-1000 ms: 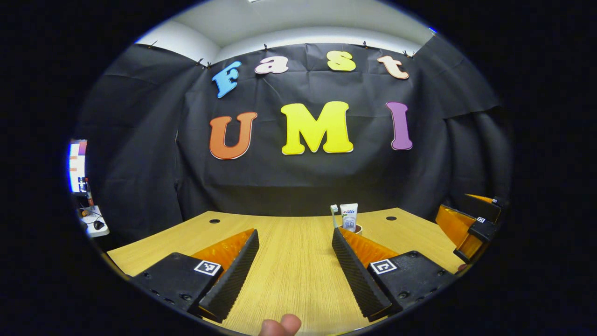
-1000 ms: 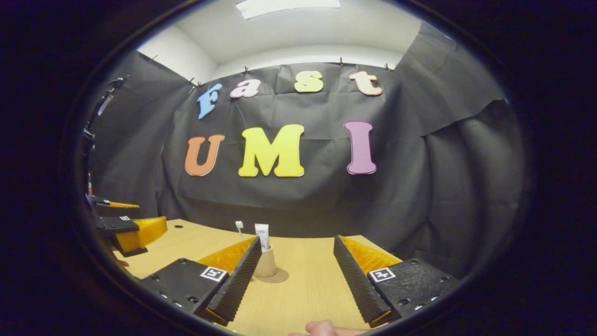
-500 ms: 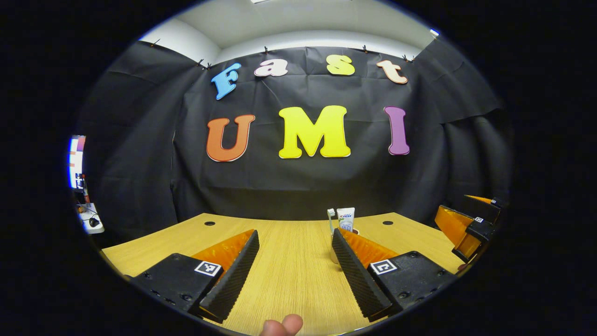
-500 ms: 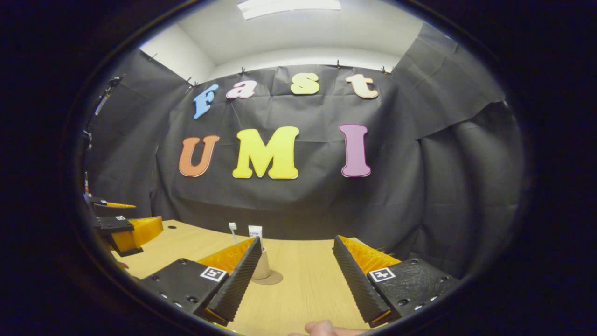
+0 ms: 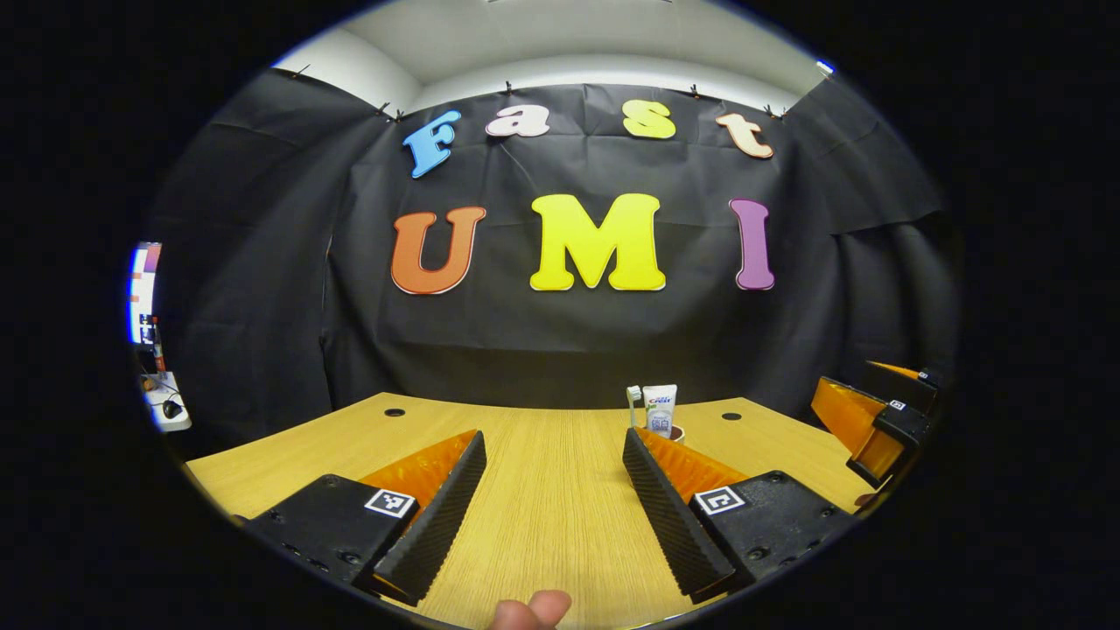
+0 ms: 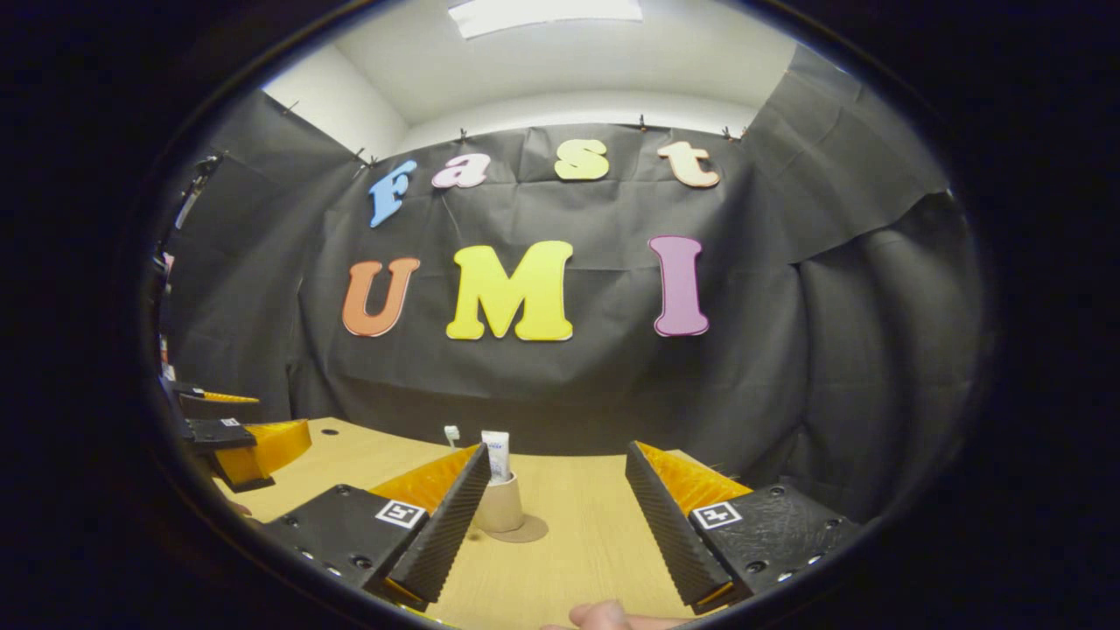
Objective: Put the toothbrush and toothpaste on the desktop into the cup, then pick up the cup and place it on the coaster on the desktop.
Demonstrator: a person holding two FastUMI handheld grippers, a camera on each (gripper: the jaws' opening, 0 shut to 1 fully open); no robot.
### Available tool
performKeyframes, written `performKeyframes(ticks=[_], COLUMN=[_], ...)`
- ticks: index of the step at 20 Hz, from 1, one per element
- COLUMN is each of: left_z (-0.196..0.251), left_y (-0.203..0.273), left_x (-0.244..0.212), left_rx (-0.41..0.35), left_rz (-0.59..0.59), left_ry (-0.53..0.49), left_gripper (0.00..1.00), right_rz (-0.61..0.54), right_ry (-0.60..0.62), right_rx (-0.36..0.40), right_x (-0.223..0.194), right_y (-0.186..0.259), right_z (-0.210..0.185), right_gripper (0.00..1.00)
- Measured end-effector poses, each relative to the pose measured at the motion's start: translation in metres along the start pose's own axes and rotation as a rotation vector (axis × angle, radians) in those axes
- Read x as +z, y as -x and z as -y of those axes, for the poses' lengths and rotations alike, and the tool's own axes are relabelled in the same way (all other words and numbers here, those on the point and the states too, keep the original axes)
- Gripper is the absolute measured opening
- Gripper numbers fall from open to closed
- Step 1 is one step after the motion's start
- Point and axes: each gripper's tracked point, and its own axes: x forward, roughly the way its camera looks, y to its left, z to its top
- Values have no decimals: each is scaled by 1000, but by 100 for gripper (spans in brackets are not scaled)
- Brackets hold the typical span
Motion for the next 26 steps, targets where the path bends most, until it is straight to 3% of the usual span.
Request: performKeyframes(ticks=[7, 17, 26], left_z=[2, 29, 25], left_y=[0, -10, -5], left_x=[3, 7, 10], left_rx=[-9, -63, -24], left_rz=[16, 51, 61], left_ry=[-13, -32, -51], left_gripper=[100, 100, 99], right_rz=[-11, -17, -14], right_ry=[-11, -31, -32], right_rx=[-11, -86, -52], right_x=[-1, -2, -6], right_y=[-1, 4, 0], right_z=[5, 35, 23], right_gripper=[96, 95, 94])
